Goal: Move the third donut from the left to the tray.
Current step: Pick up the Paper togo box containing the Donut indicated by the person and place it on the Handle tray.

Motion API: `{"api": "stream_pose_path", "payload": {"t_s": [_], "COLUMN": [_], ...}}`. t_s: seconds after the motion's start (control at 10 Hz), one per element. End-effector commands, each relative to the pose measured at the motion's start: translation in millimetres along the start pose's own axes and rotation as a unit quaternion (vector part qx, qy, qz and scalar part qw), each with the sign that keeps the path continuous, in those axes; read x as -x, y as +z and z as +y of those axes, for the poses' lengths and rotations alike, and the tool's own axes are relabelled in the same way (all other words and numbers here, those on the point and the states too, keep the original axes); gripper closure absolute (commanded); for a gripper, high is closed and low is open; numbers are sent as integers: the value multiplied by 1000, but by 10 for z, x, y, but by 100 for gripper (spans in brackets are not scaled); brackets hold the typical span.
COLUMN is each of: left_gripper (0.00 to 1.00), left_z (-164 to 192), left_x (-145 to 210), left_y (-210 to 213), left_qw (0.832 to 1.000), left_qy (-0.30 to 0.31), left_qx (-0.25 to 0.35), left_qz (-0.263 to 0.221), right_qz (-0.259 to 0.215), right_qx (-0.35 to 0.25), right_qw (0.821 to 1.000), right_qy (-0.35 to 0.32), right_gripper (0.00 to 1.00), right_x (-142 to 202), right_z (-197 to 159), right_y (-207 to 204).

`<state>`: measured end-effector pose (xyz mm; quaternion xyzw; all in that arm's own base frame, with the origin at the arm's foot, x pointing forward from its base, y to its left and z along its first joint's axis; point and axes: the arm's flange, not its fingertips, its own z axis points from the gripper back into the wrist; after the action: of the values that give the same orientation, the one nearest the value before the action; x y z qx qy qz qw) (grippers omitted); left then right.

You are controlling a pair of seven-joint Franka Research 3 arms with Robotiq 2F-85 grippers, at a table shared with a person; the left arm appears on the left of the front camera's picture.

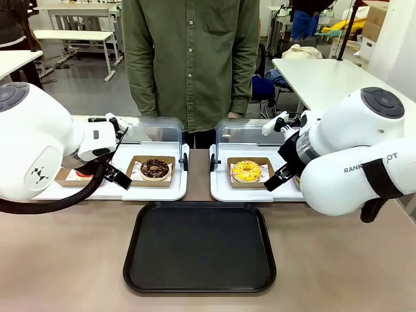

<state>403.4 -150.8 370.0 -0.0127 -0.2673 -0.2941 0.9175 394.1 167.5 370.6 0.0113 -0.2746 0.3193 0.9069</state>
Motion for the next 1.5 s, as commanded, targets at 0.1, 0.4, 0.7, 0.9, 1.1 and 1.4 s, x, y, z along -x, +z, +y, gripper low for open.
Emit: {"api": "stream_pose_path", "payload": {"t_s": [0.1,0.4,0.7,0.9,1.1,1.4], "left_gripper": [0,0,0,0,0,0], "left_z": [0,541,1148,1727,2349,2938], "left_x": [0,-364,-467,-192,214,980], "left_y": [0,584,1139,1528,1758,1866], "left_qw": [1000,996,984,966,942,927], "left_qy": [0,-1,-28,-85,-123,-122], "left_qx": [0,94,175,243,298,307], "left_qz": [0,-4,-4,-34,-91,-178], "right_qz": [0,-21,-79,-132,-184,-241], "right_qx": [0,-15,-65,-102,-126,-161], "right_qw": [1000,999,993,986,975,957], "right_qy": [0,-36,-57,-24,-14,-26], "right_gripper": [0,0,0,0,0,0], "right_x": [0,-307,-52,337,806,1480], "right_z": [0,-375,-1033,-1538,-1989,-2439], "right_y": [0,800,1638,1998,2212,2248]}}
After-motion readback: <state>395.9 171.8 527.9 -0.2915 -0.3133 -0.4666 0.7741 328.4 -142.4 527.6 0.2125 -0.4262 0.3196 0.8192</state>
